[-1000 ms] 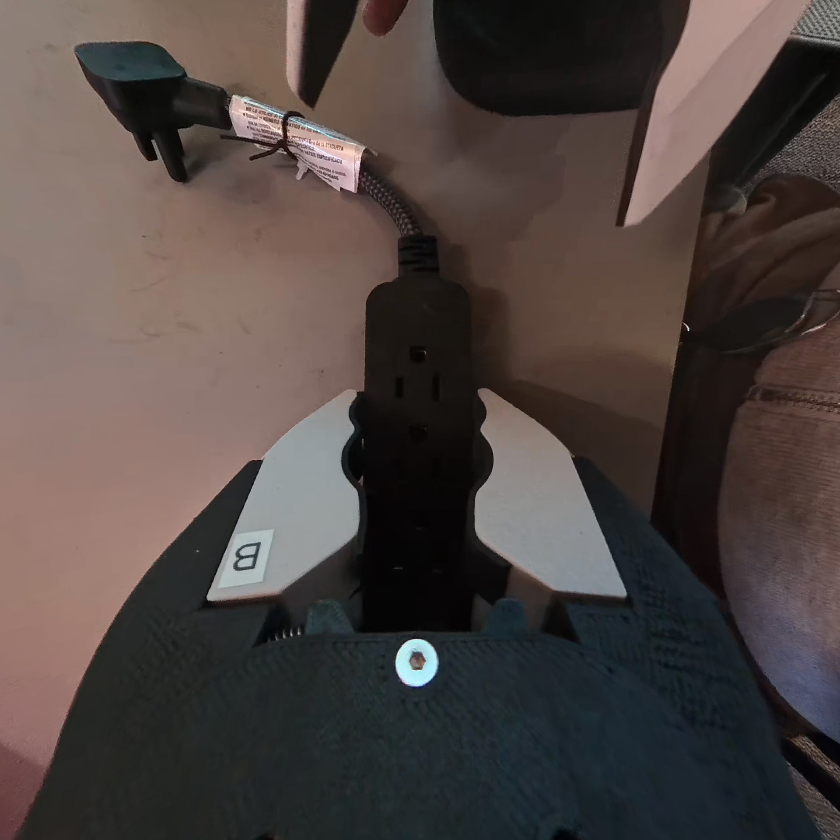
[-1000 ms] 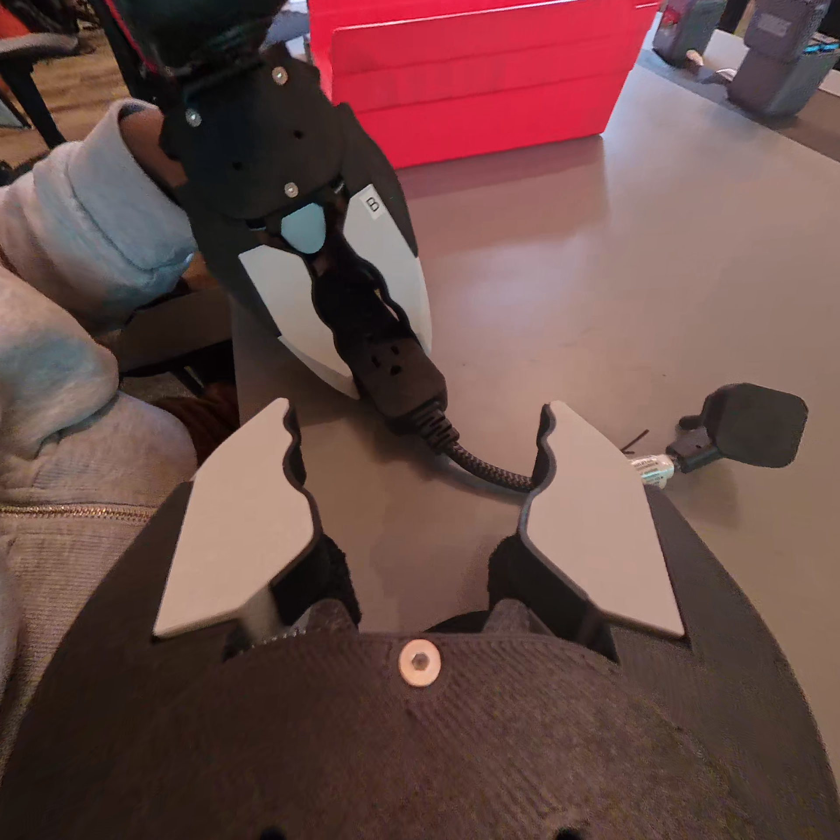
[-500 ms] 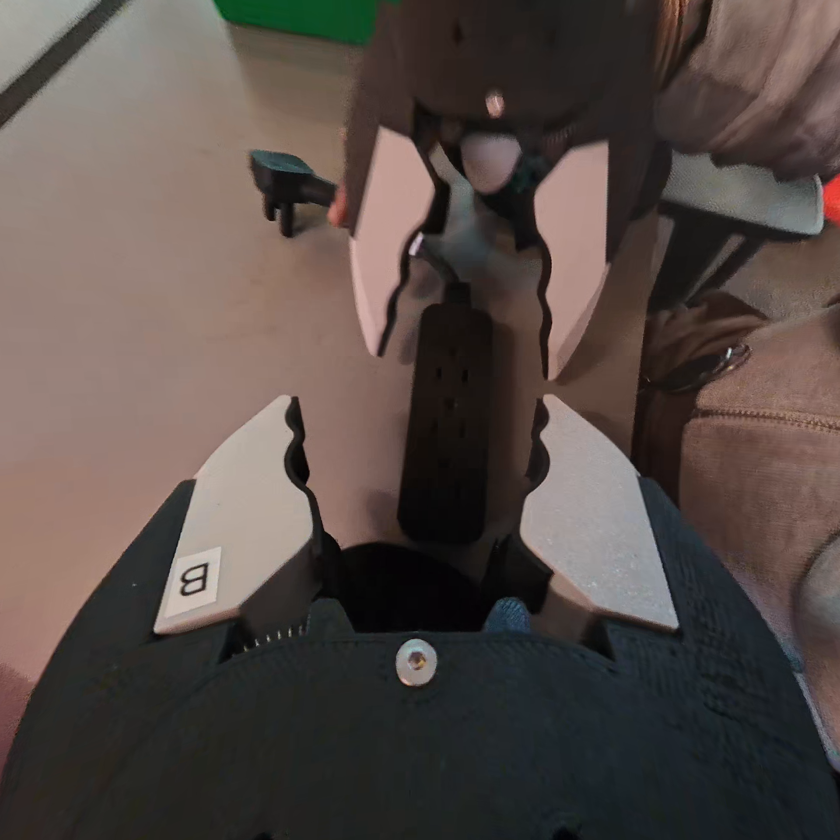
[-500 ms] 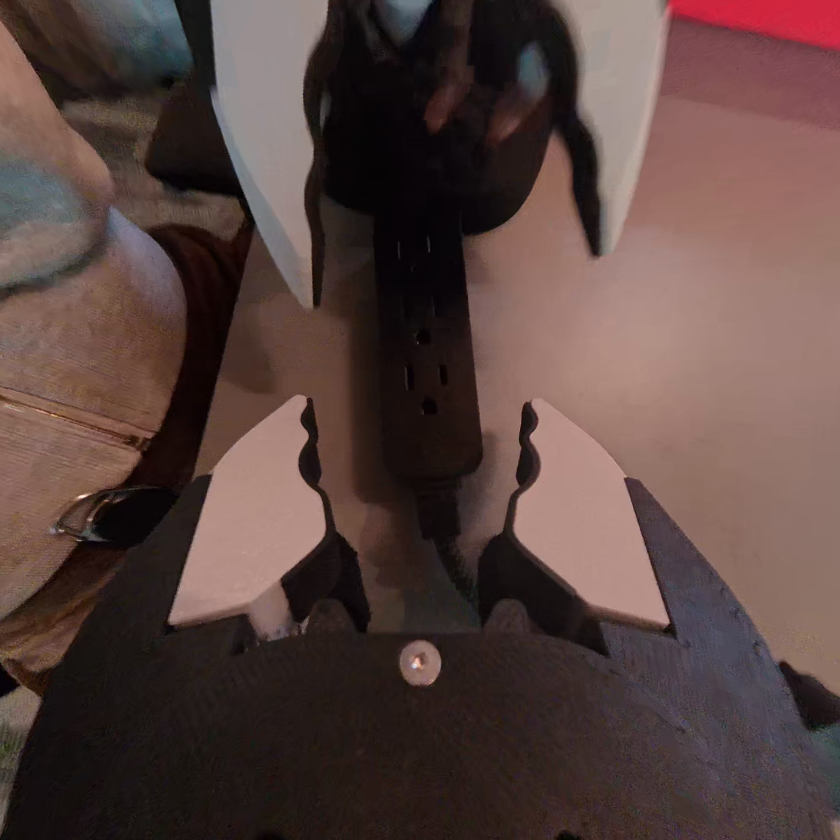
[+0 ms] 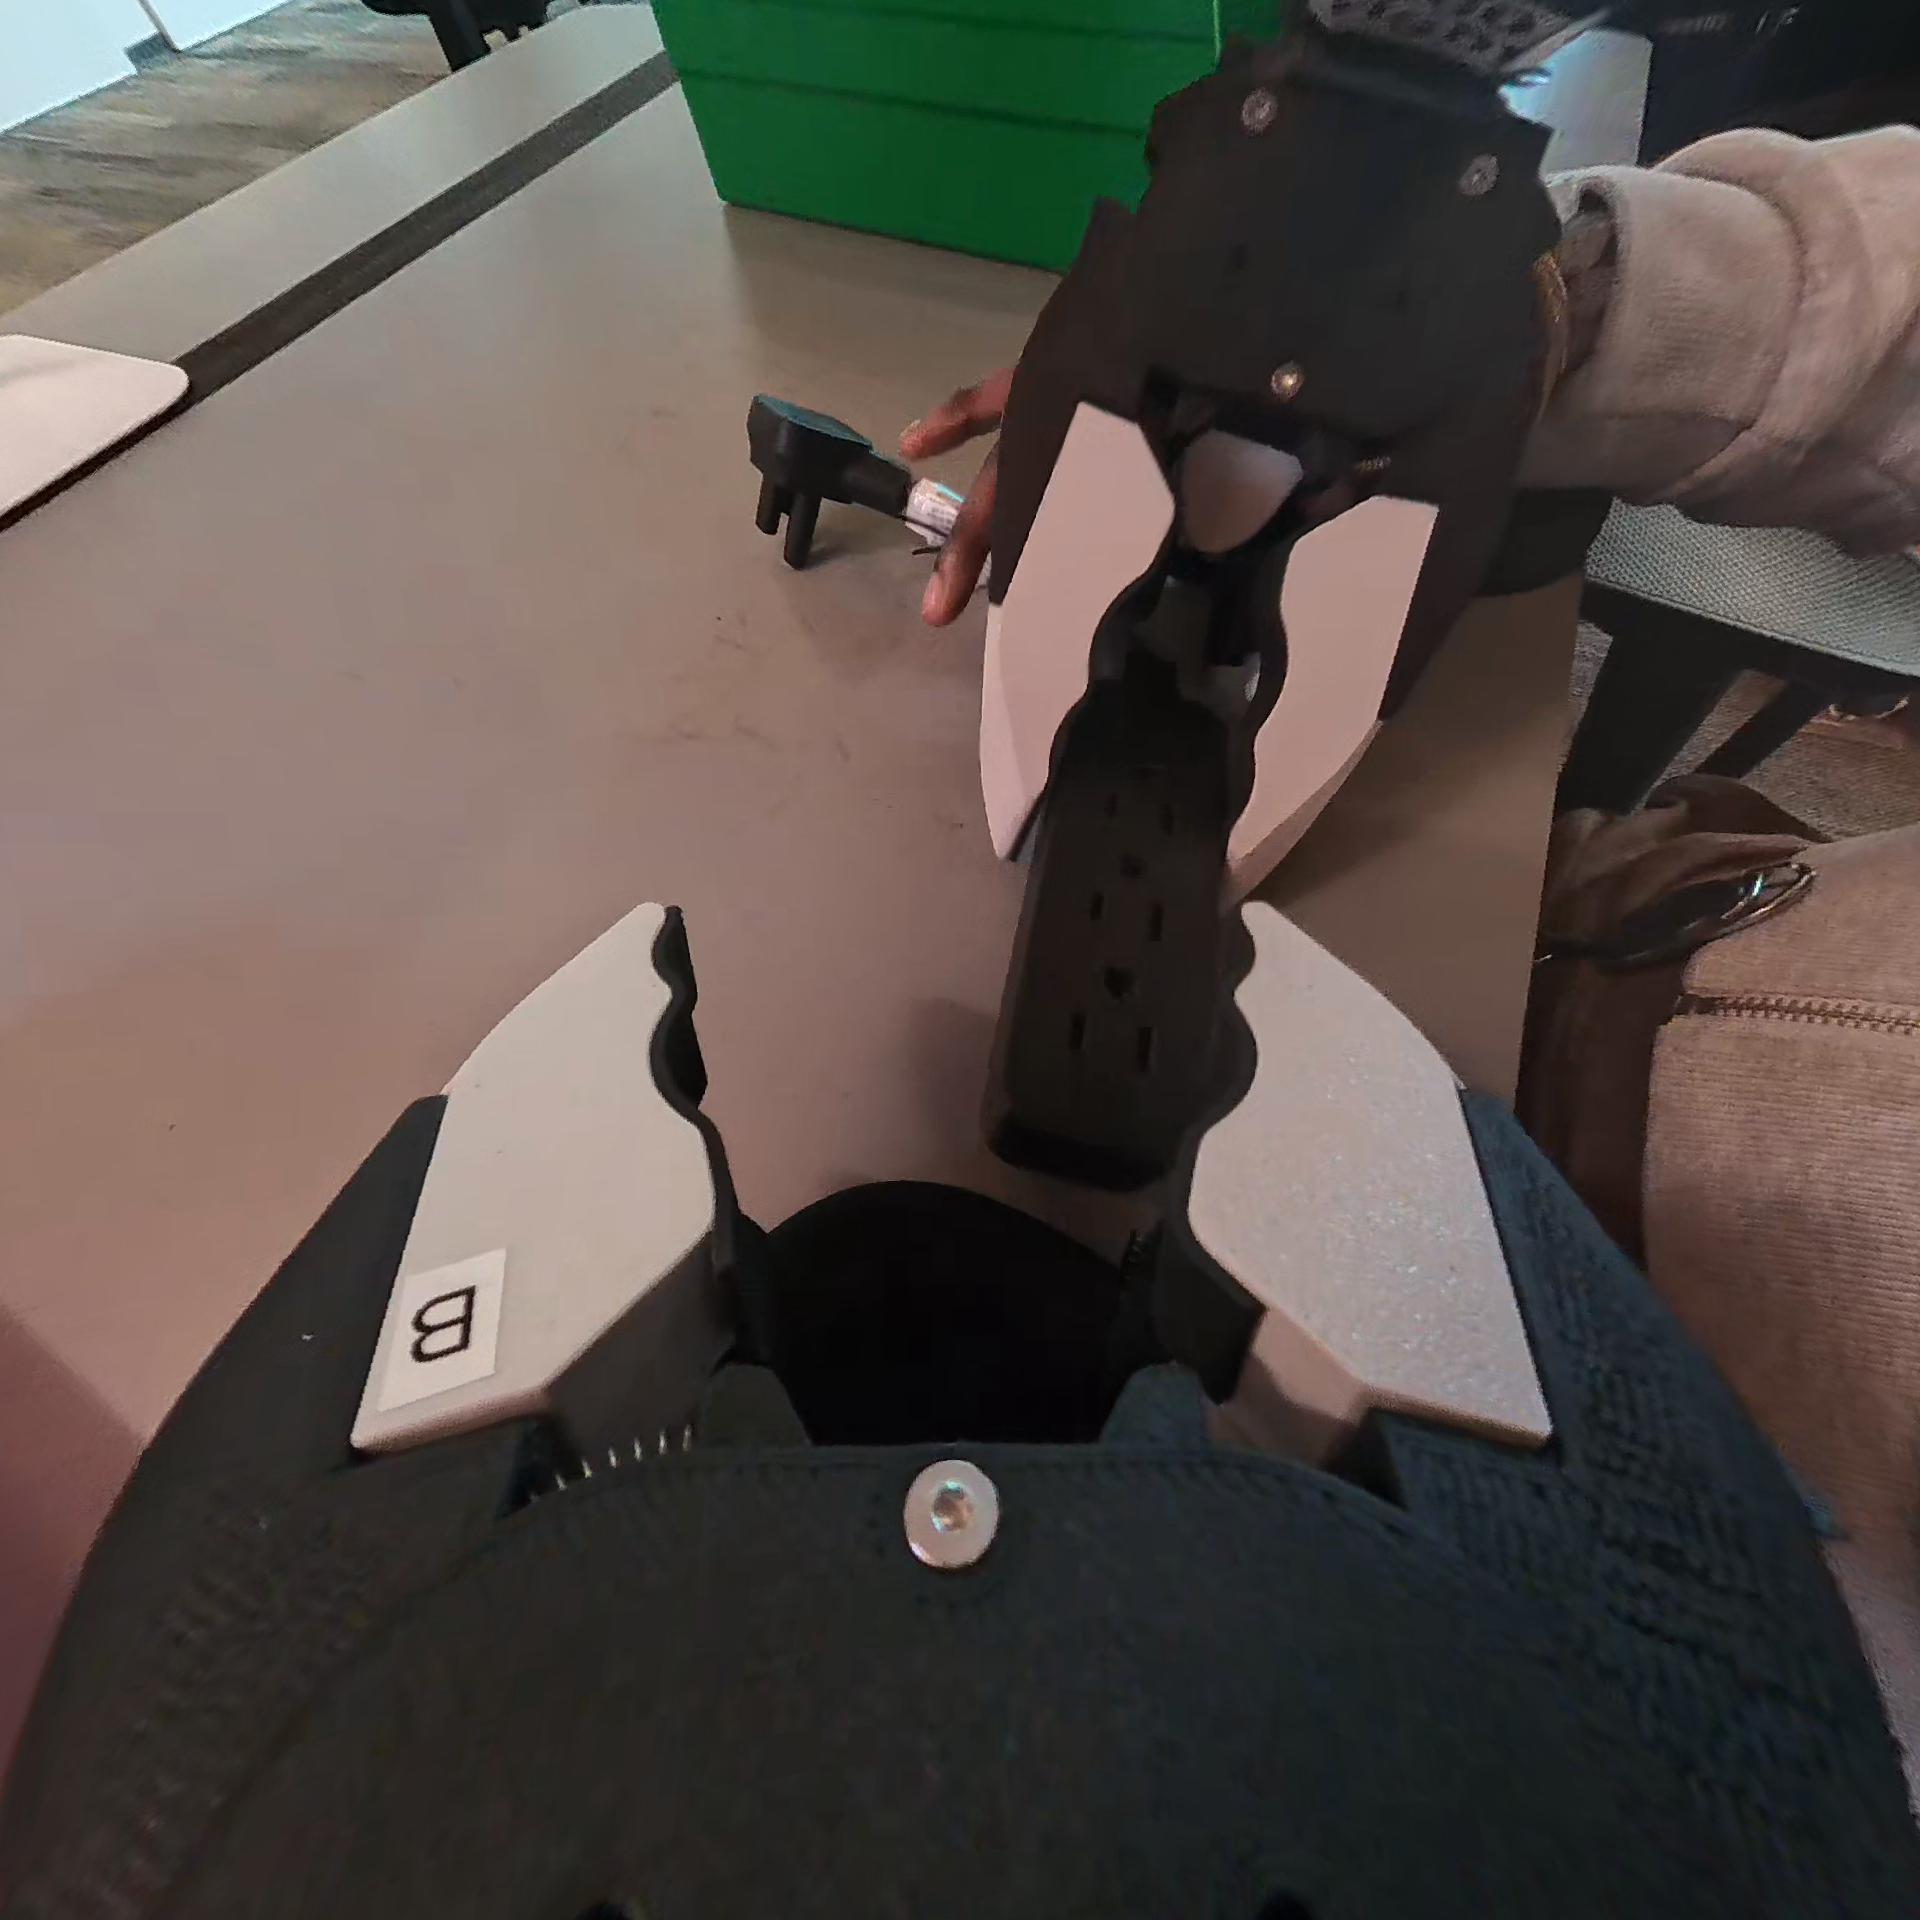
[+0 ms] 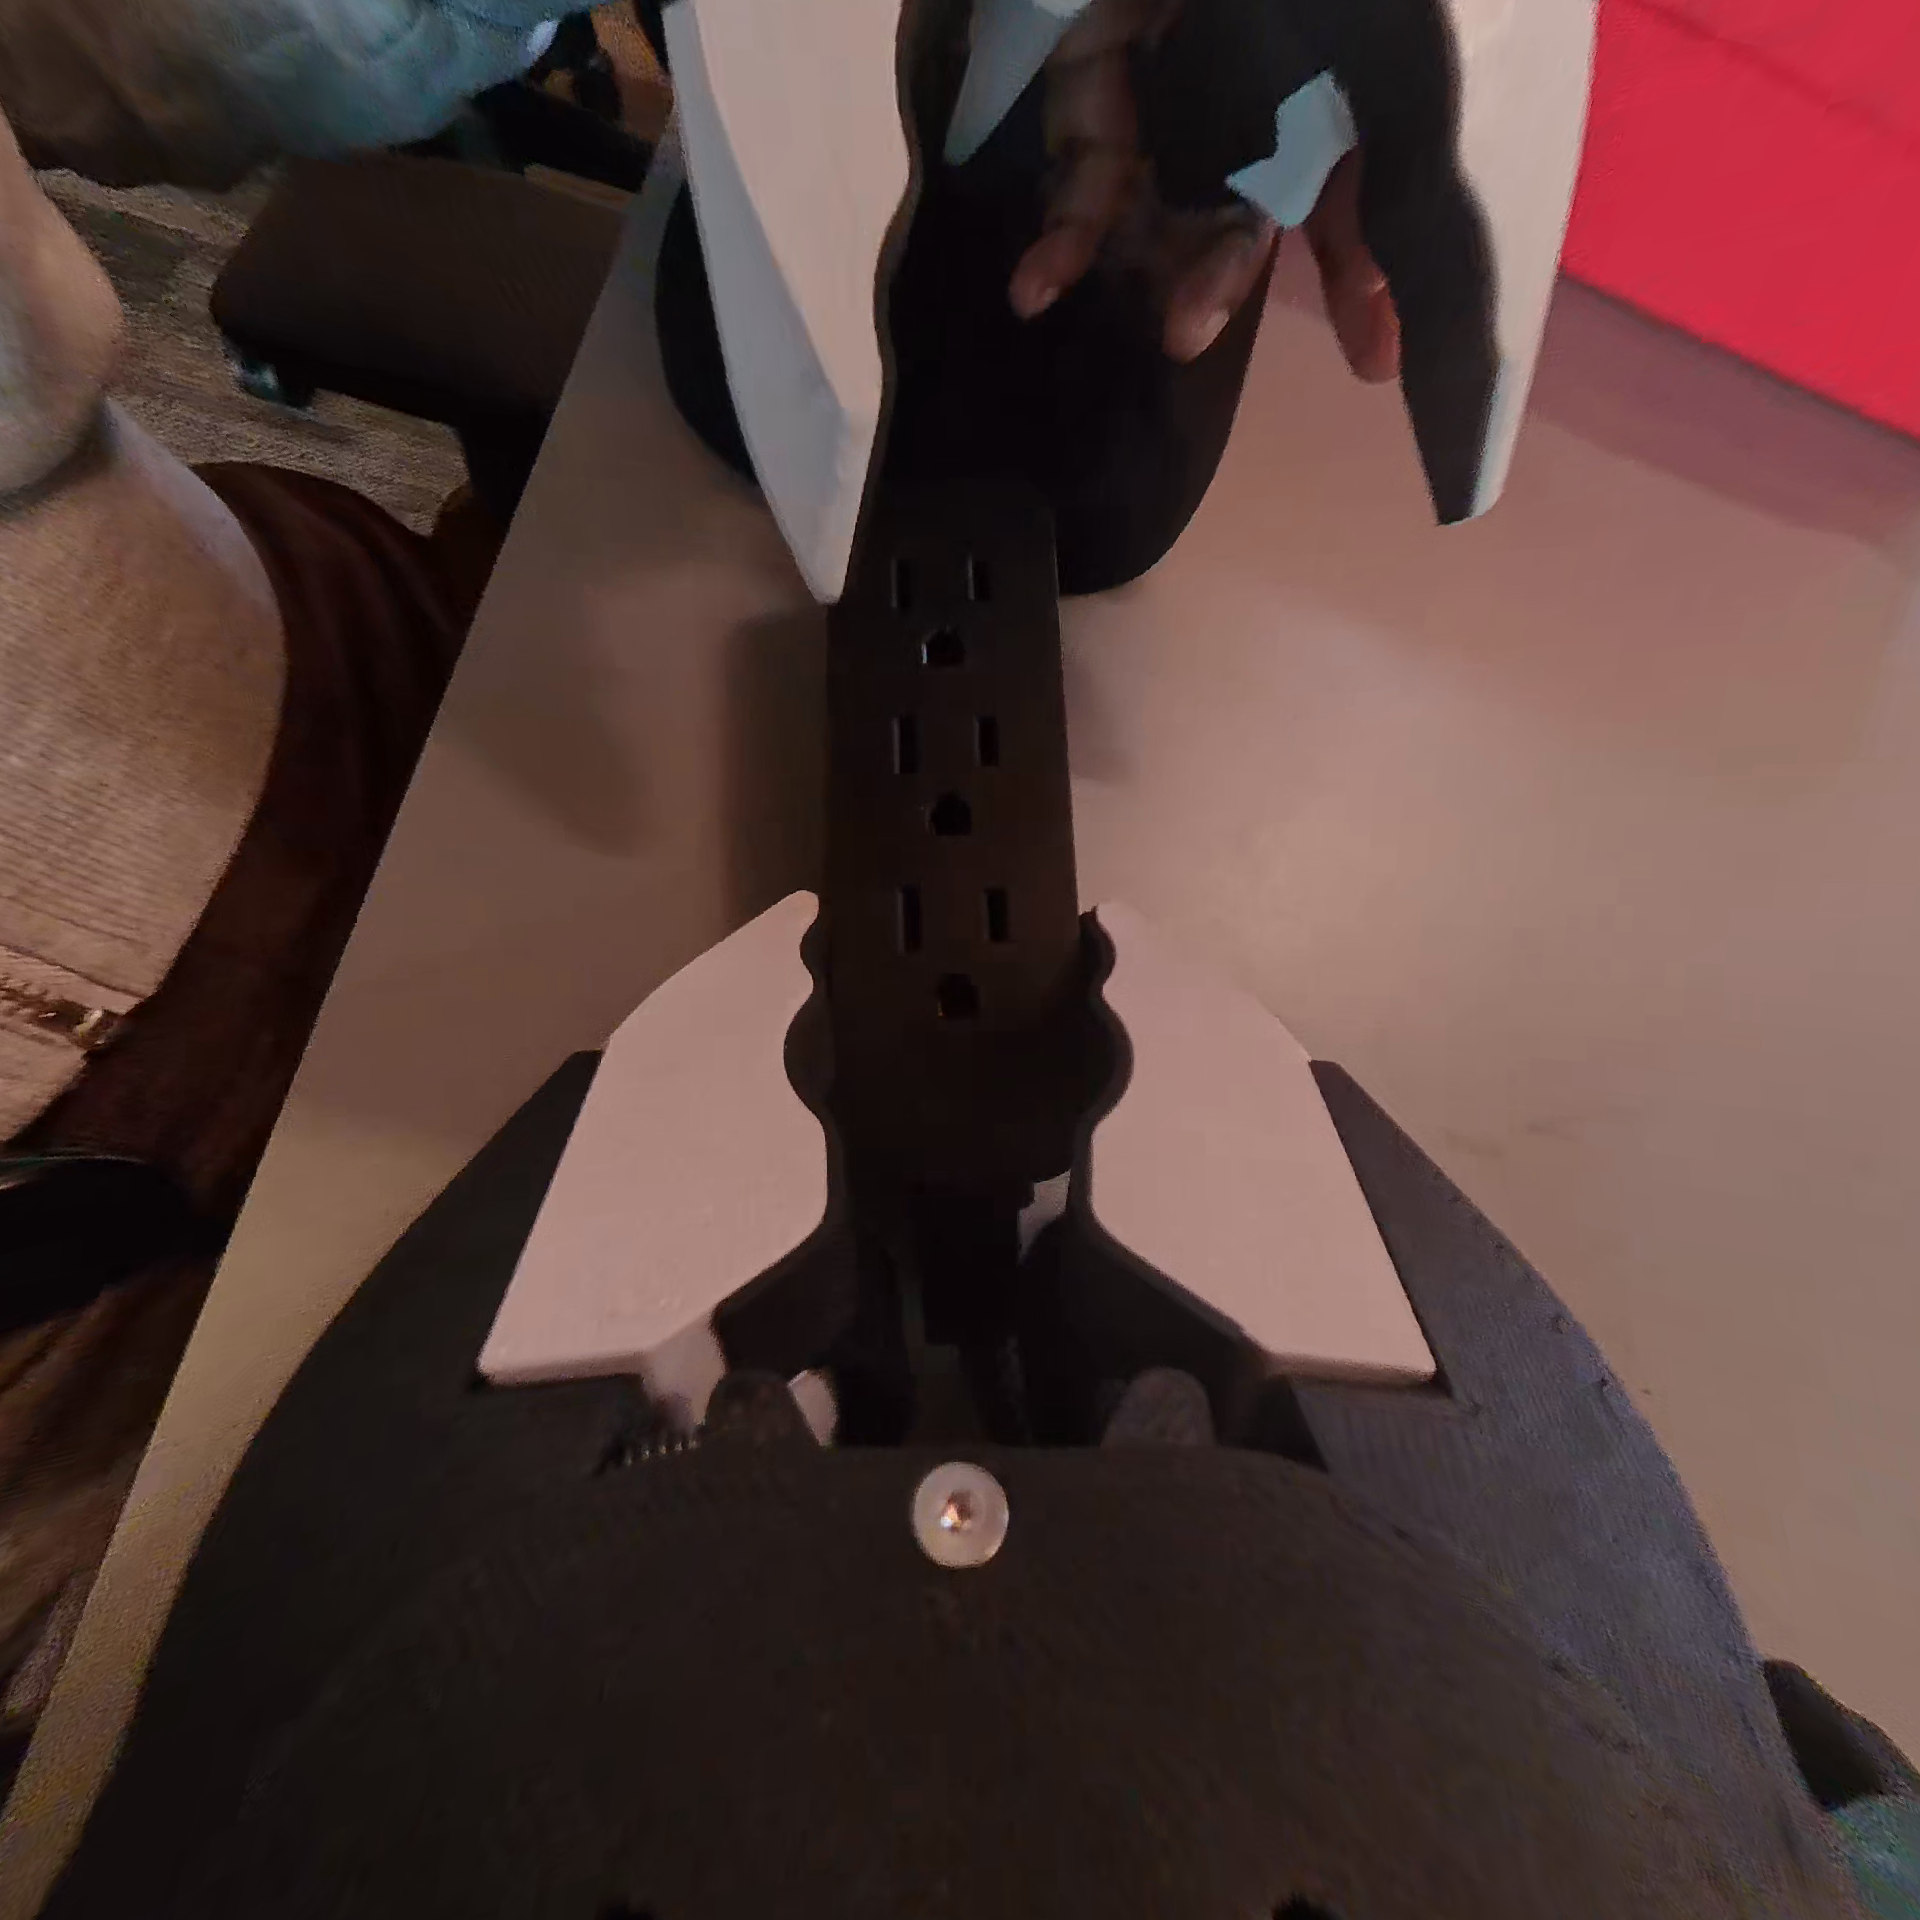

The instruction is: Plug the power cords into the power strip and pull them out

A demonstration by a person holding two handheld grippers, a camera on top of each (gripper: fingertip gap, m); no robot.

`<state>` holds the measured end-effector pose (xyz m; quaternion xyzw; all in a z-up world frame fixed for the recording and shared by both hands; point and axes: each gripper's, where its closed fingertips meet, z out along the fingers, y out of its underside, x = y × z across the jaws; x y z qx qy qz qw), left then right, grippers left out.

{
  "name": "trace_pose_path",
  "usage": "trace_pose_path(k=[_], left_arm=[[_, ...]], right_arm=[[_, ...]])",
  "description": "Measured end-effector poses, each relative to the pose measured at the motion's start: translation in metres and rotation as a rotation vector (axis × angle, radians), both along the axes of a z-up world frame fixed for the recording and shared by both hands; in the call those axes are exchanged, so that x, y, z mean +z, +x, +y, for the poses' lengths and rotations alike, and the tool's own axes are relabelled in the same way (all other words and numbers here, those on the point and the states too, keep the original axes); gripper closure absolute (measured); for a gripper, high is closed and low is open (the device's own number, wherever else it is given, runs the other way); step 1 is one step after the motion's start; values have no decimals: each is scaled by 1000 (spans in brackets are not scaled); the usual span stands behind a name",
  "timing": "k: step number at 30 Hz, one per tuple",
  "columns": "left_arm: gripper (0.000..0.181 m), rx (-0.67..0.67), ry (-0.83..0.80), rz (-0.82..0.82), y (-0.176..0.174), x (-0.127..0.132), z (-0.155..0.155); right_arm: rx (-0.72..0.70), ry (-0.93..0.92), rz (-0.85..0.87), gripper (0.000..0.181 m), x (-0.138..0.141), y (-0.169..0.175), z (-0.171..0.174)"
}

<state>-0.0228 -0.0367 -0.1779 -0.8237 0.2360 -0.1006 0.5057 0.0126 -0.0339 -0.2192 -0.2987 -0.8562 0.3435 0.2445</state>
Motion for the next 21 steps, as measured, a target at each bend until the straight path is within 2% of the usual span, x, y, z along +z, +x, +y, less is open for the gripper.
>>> trace_pose_path(k=[3, 9, 21], left_arm=[[86, 16, 28, -11, -2, 3, 0], [86, 74, 59, -40, -10, 8, 3], [86, 56, -30, 88, -5, -13, 4]], right_arm=[[-34, -46, 95, 136, 19, -4, 5], [-138, -213, 304, 136, 73, -10, 27], [-285, -407, 640, 136, 215, -1, 89]])
